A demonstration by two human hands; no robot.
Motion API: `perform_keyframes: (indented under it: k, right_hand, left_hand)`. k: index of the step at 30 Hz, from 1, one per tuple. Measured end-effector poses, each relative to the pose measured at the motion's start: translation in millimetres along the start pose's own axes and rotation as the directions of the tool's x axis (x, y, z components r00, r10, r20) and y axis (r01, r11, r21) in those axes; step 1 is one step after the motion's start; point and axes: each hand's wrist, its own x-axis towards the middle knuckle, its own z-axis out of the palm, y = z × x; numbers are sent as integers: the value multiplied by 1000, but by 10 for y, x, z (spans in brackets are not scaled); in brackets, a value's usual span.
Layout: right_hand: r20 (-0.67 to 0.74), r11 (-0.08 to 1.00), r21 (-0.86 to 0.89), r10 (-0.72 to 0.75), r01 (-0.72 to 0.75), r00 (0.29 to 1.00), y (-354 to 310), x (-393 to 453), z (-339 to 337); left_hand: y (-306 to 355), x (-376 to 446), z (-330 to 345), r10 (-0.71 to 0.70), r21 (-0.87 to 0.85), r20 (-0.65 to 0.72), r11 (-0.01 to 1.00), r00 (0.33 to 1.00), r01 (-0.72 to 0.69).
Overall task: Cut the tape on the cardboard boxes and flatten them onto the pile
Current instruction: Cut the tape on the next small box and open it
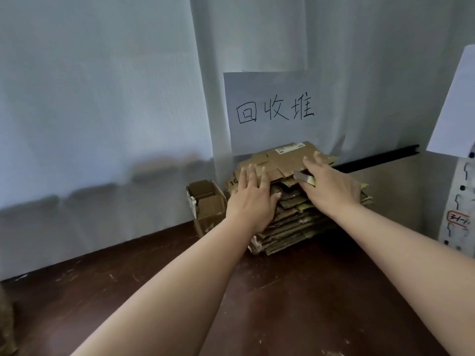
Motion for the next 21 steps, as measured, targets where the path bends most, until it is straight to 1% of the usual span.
perform_keyframes:
  k: [3,7,10,13,15,19,21]
  right_hand:
    - [-60,1000,0,-21,21,998,-62,-109,-15]
    - [-149,991,89,-82,96,985,-312,-263,-19]
    - [-134,979,125,-144,161,980,-546,-340,9]
    - [-115,972,139,-174,189,978,-694,-343,53]
    - [-102,969,138,-192,205,976,-745,-363,94]
    - [-64,971,107,-207,213,976,-744,-456,161]
    - [-66,970,93,-218,224,974,-737,-499,151]
  left_hand:
    - [-73,-146,-27,-8,-35,-69,999,998,6]
    - [-333,-403,-19,-21,-31,-111,999,994,17]
    - [-605,-510,-18,-64,64,-79,996,995,69]
    - [-780,-416,-129,-67,179,-78,981,995,80]
    - [-829,-329,-165,-77,194,-97,977,992,94]
    - [-898,-355,-2,-171,229,-25,958,985,172]
    - [-993,-452,47,-174,246,-82,950,981,189]
